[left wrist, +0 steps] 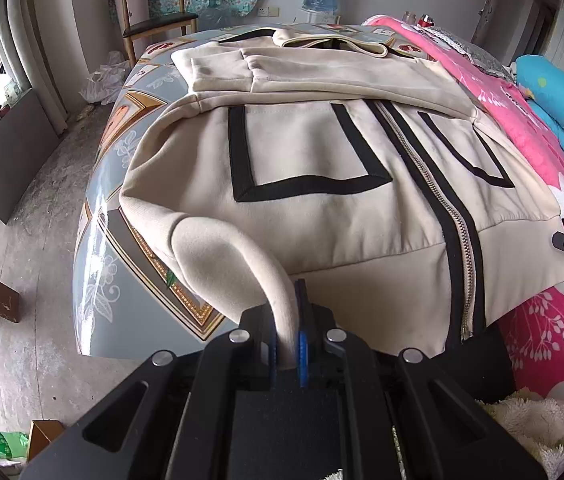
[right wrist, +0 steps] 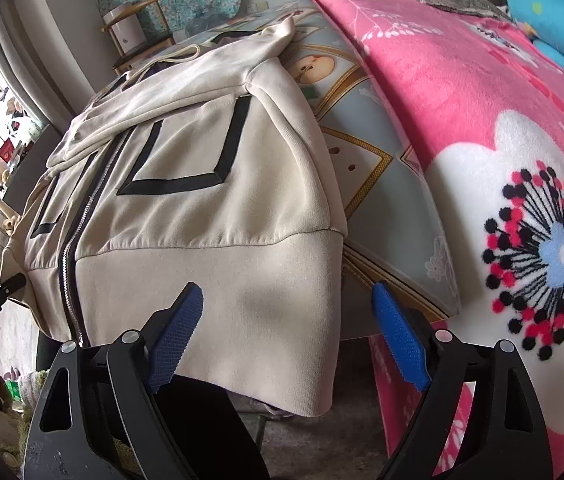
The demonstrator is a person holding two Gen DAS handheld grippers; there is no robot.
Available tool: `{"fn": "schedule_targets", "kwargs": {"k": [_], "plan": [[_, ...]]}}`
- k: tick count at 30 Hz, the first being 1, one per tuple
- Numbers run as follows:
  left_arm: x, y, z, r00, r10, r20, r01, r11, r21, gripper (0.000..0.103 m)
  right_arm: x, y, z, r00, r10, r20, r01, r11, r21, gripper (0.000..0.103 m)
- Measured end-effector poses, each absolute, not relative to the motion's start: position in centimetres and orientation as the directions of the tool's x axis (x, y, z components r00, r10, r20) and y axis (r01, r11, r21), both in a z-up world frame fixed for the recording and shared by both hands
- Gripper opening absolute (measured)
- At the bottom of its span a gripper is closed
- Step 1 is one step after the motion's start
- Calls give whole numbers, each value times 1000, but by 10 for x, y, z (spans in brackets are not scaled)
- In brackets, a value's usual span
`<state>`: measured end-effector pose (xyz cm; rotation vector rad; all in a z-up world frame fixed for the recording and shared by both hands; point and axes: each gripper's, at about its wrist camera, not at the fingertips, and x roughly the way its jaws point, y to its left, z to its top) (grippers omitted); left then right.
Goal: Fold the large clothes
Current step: 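Grasp the hoodie side edge with the right tool while the left tool holds the hem corner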
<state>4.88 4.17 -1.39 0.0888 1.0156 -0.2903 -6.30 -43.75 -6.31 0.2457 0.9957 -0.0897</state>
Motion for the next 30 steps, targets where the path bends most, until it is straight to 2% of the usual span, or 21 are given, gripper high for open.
{"fn": "schedule_targets", "kwargs": {"k": [6, 11, 16, 20, 30], "plan": [[49, 43, -14, 489, -209, -847, 286, 956, -71, 8, -75, -432, -65, 529, 60, -847, 201, 960, 194, 65], [49, 44, -14, 489, -215, -846, 291, 954, -74, 8, -91, -431, -68, 511, 61, -858, 235, 949, 208, 39], [49, 44, -14, 491, -213, -845, 292, 954, -70, 8, -99, -435, -72, 500, 60, -864, 260, 941, 216, 26], [49, 43, -14, 491, -203, -847, 288, 956, -62, 8, -100, -433, -72, 489, 62, -870, 254, 944, 210, 22], [51, 32, -16, 489, -139, -861, 267, 964, -4, 8, -99, -428, -77, 450, 40, -892, 244, 956, 165, 21]]}}
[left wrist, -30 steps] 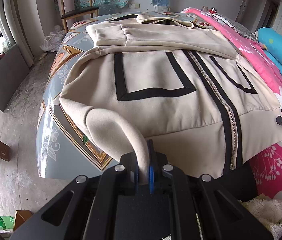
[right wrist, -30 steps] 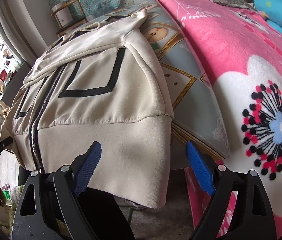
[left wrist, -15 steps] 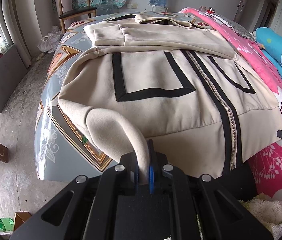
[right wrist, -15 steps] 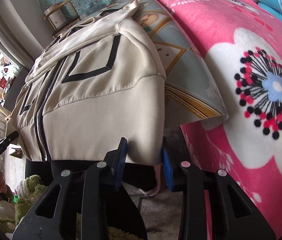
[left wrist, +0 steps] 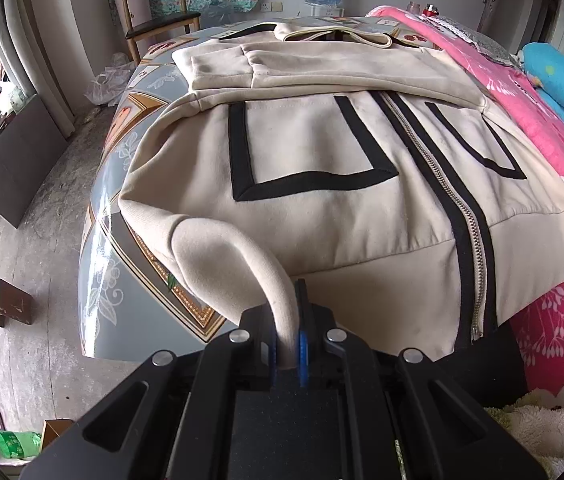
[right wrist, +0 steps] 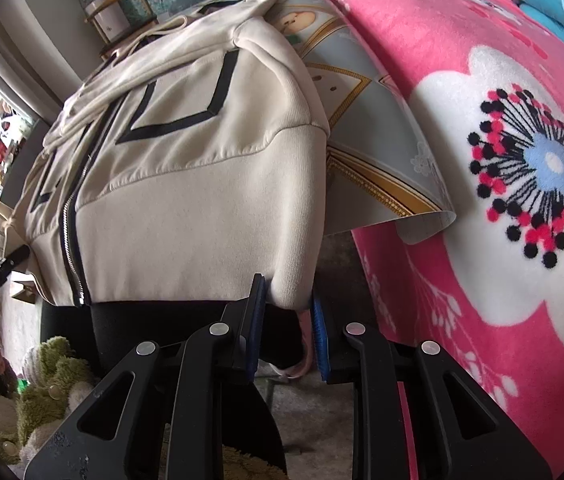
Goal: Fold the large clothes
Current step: 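Grasp the hoodie side edge with the right tool while the left tool holds the hem corner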
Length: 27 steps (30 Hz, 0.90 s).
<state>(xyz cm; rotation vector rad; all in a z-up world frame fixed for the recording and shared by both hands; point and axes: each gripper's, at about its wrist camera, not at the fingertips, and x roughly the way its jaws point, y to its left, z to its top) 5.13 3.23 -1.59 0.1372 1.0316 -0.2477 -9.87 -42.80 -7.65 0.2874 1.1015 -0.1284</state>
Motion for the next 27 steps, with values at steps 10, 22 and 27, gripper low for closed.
{"fn": "schedule_targets", "kwargs": {"k": [10, 22, 27], "plan": [[50, 34, -15, 494, -142, -858, 262, 965, -9, 8, -99, -426, -76, 429, 26, -903, 245, 959, 145, 19], [49, 35, -15, 496, -144, -857, 261, 965, -11, 8, -93, -423, -86, 387, 19, -922, 254, 959, 127, 18], [49, 35, -15, 496, -143, -857, 261, 965, -10, 8, -95, -419, -83, 393, 9, -920, 241, 964, 112, 8]]}}
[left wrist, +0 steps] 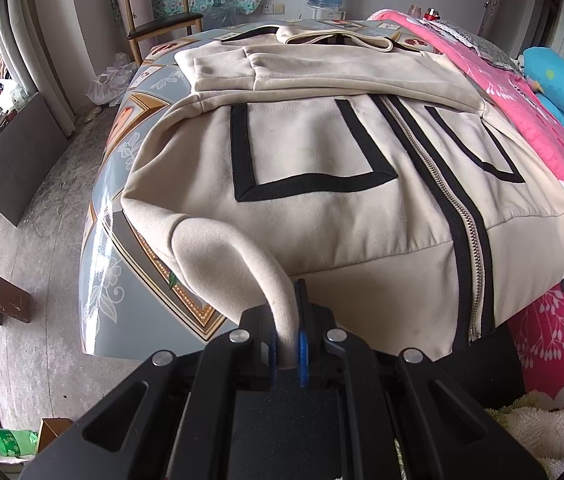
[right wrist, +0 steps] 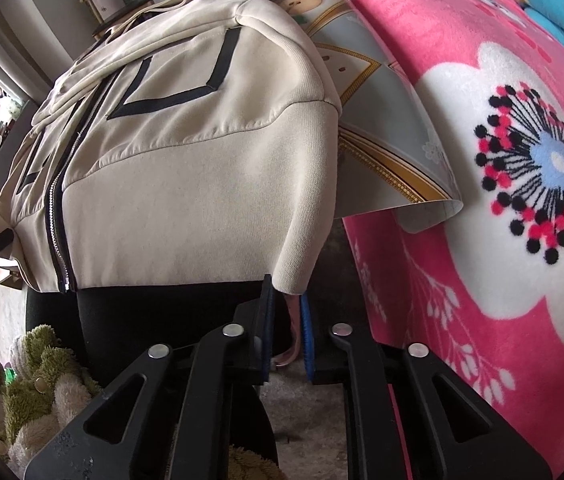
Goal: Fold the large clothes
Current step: 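Grasp the hoodie side edge with the right tool while the left tool holds the hem corner, then lift the hoodie side with both tools and fold it over the middle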
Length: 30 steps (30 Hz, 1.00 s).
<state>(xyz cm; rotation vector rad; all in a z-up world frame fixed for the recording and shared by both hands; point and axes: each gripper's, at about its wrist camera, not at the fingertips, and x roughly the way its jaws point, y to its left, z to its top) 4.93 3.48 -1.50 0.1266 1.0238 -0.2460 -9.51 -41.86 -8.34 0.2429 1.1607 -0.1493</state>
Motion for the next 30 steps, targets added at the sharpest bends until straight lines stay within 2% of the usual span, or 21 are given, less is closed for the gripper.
{"fn": "schedule_targets", "kwargs": {"k": [20, 26, 30], "plan": [[47, 37, -14, 505, -161, -848, 270, 963, -22, 8, -111, -403, -44, 463, -48, -885, 215, 975, 60, 3], [41, 43, -8, 541, -219, -812, 309, 950, -50, 8, -115, -394, -20, 526, -68, -847, 214, 975, 55, 3], [35, 56, 11, 574, -308, -759, 326, 936, -133, 7, -111, -389, -2, 588, -70, -806, 201, 978, 61, 3]]}}
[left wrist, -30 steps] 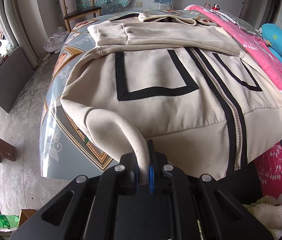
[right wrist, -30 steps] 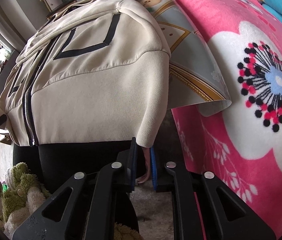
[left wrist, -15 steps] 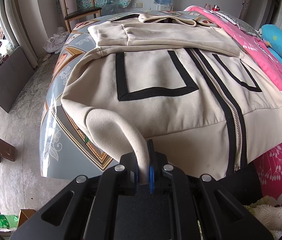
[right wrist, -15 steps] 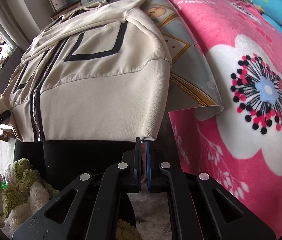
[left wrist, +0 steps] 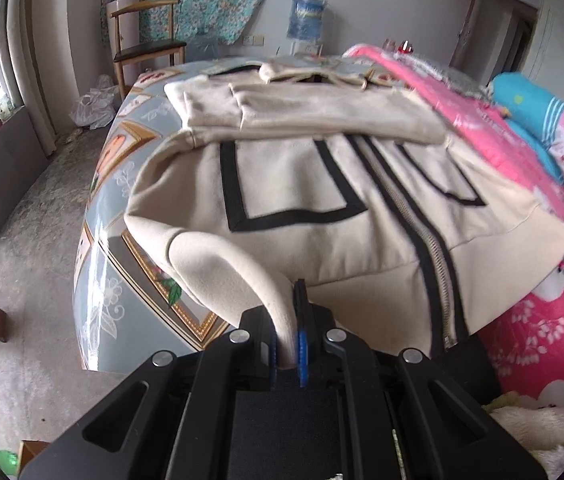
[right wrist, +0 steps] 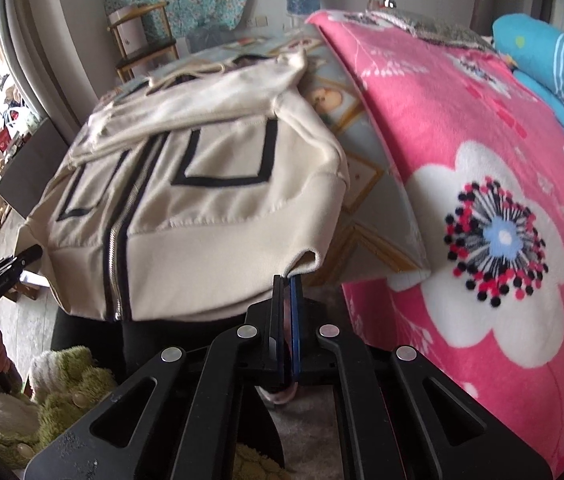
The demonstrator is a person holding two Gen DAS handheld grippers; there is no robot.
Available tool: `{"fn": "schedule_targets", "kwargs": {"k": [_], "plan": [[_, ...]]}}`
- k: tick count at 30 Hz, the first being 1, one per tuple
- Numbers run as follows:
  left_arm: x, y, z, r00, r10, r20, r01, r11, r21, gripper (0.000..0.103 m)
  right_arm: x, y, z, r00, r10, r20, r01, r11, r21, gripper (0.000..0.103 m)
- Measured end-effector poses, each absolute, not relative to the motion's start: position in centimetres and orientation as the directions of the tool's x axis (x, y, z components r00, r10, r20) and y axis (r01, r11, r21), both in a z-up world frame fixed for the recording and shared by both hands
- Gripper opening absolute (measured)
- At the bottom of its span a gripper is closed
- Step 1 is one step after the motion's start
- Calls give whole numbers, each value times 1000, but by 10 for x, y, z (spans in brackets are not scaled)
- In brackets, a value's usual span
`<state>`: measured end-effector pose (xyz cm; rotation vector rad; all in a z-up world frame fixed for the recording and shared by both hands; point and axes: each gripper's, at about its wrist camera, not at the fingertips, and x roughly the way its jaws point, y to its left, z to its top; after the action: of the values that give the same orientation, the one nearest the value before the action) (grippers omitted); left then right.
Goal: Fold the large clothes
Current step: 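Lift the hoodie side with both tools and fold it over the middle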
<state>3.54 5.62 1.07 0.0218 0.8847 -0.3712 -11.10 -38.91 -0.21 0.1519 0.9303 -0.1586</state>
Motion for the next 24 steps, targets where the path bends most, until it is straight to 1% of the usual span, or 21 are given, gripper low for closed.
{"fn": "schedule_targets", "kwargs": {"k": [5, 8, 13, 18, 21, 24], "plan": [[40, 76, 40, 611, -410, -677, 330, 910, -253, 7, -96, -392, 18, 650, -67, -757, 186, 980, 73, 1], [49, 85, 54, 628, -450, -635, 328, 893, -309, 7, -80, -396, 27, 685, -68, -725, 182, 980, 80, 1], [77, 95, 65, 649, -455, -609, 299, 889, -345, 7, -42, -403, 38, 735, -57, -676, 153, 985, 84, 1], [110, 101, 70, 661, -447, -603, 277, 892, -358, 7, 7, -413, 44, 766, -37, -641, 127, 987, 94, 0], [138, 103, 64, 642, -443, -625, 244, 891, -382, 7, 40, -423, 43, 776, -28, -630, 125, 986, 110, 0], [168, 105, 48, 605, -437, -666, 181, 890, -418, 7, 74, -432, 34, 771, -33, -637, 137, 984, 115, 0]]}}
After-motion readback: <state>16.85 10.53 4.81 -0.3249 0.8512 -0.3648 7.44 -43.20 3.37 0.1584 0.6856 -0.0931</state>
